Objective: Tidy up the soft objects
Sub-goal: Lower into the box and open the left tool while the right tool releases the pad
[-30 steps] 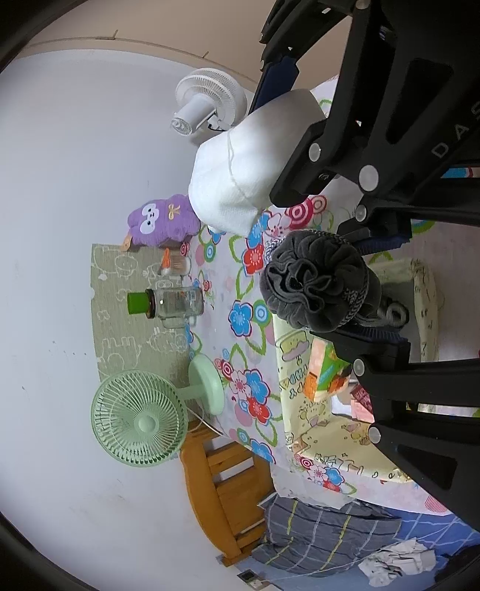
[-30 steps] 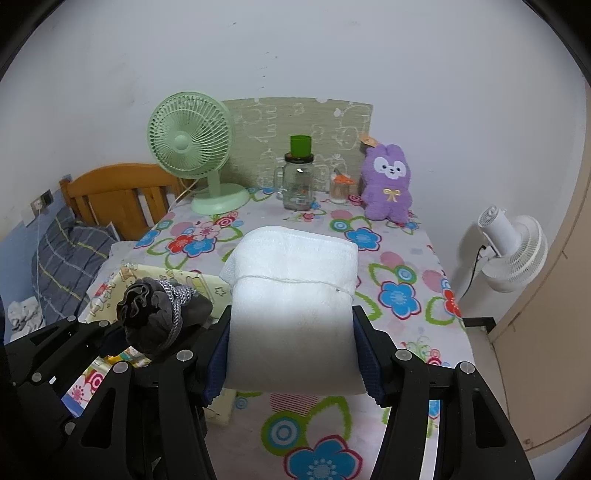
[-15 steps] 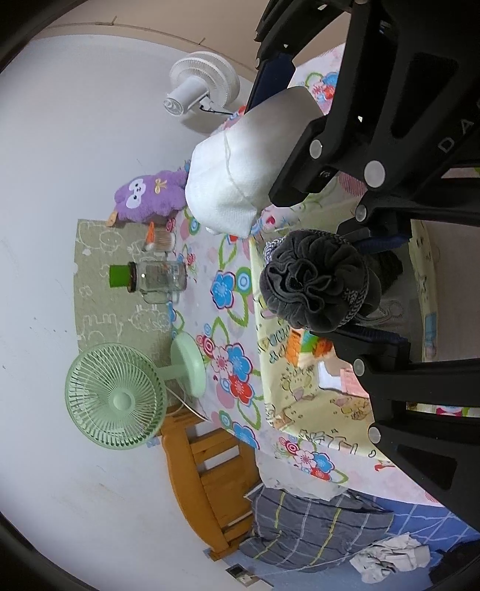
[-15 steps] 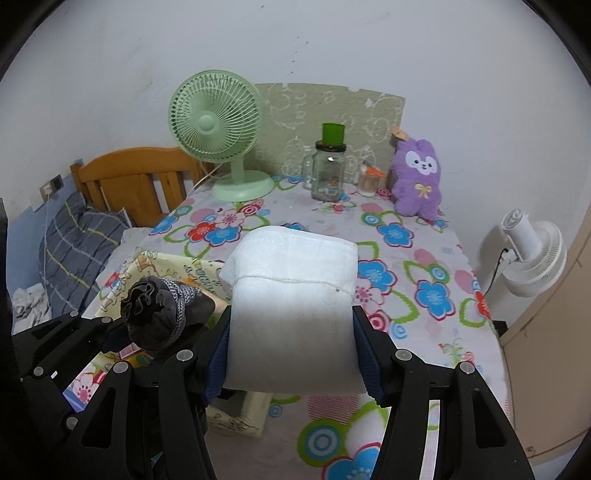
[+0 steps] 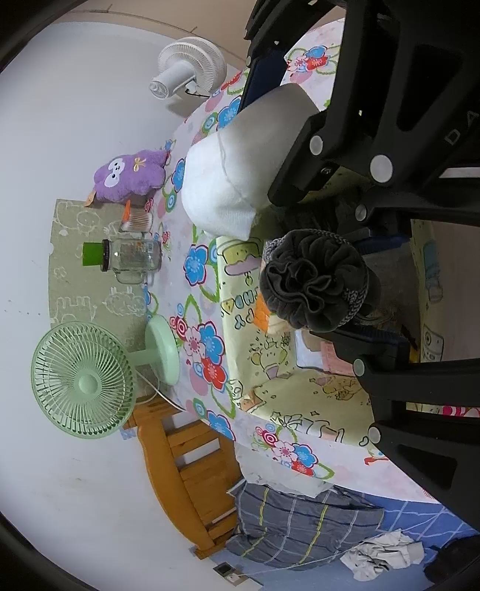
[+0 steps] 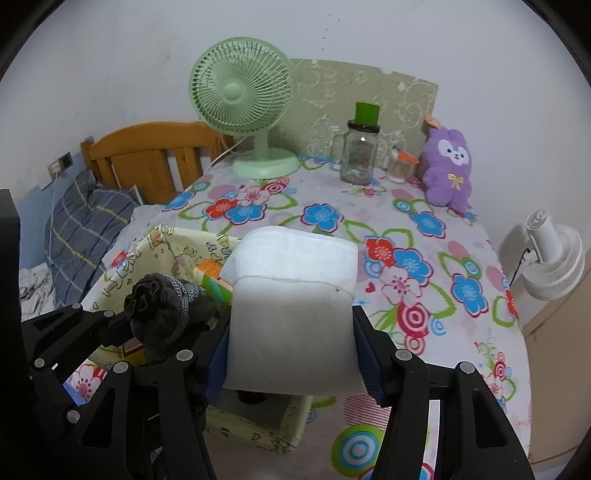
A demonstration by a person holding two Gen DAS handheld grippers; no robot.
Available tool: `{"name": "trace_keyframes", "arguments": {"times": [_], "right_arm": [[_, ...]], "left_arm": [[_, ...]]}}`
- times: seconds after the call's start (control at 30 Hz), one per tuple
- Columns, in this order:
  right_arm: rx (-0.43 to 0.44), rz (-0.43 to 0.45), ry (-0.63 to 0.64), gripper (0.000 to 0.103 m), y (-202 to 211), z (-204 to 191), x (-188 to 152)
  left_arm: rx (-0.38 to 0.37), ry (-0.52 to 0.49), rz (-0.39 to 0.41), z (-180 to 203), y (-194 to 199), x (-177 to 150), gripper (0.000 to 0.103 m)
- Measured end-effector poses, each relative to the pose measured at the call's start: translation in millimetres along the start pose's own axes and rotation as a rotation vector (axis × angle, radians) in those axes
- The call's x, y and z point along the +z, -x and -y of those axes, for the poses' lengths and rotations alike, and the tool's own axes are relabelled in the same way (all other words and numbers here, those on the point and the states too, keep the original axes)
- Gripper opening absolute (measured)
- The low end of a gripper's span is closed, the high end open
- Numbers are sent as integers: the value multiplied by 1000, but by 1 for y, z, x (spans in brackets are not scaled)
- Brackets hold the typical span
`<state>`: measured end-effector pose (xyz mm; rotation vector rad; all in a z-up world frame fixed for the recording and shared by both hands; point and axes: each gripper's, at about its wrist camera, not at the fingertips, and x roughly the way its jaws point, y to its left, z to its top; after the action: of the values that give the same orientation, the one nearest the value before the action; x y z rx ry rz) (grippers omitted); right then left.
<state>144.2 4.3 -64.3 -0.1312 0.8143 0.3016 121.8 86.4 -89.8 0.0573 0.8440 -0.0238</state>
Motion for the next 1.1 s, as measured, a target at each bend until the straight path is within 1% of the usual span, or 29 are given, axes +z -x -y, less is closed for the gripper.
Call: {"name": "trace_keyframes", "arguments": {"times": [0.13, 0.2, 0.23, 0.27, 0.33, 0.4, 0.47, 0.53, 0.67, 0.73, 1.0, 1.1], "right_arm": [[11, -16, 15, 62, -7, -6, 0], [16, -26, 19, 62, -11, -10, -1], [19, -30, 20, 62, -12, -11, -2], [22, -33, 20, 62, -13, -11, -2], [24, -37, 23, 62, -14, -13, -3], [28, -33, 29, 62, -14, -17, -3], [38, -31, 31, 62, -14, -20, -3], [47, -35, 28, 62, -15, -23, -2], [66, -47, 33, 62, -19, -30, -2], [75, -47, 36, 62, -20, -33, -2], [108, -56, 26, 68, -27, -37, -1], [119, -27, 19, 72, -25, -35, -3]], "left_arm": [[-6, -12, -13, -4, -3, -4, 35], [-10, -17, -23, -6, -5, -6, 38], [-13, -20, -24, -7, -5, -7, 43], [-17, -27, -24, -7, -5, -8, 53], [-13, -39, -17, -8, -4, -9, 66], [-7, -43, -4, -10, -1, -11, 70], [-3, -38, -2, -14, 1, -12, 78], [4, -31, -2, -17, 1, -13, 79], [22, -13, -12, -24, 1, -15, 85], [29, -6, -14, -27, 1, -16, 85], [39, -1, -17, -30, -1, -18, 86], [33, 2, -16, -31, -1, -18, 87]]}}
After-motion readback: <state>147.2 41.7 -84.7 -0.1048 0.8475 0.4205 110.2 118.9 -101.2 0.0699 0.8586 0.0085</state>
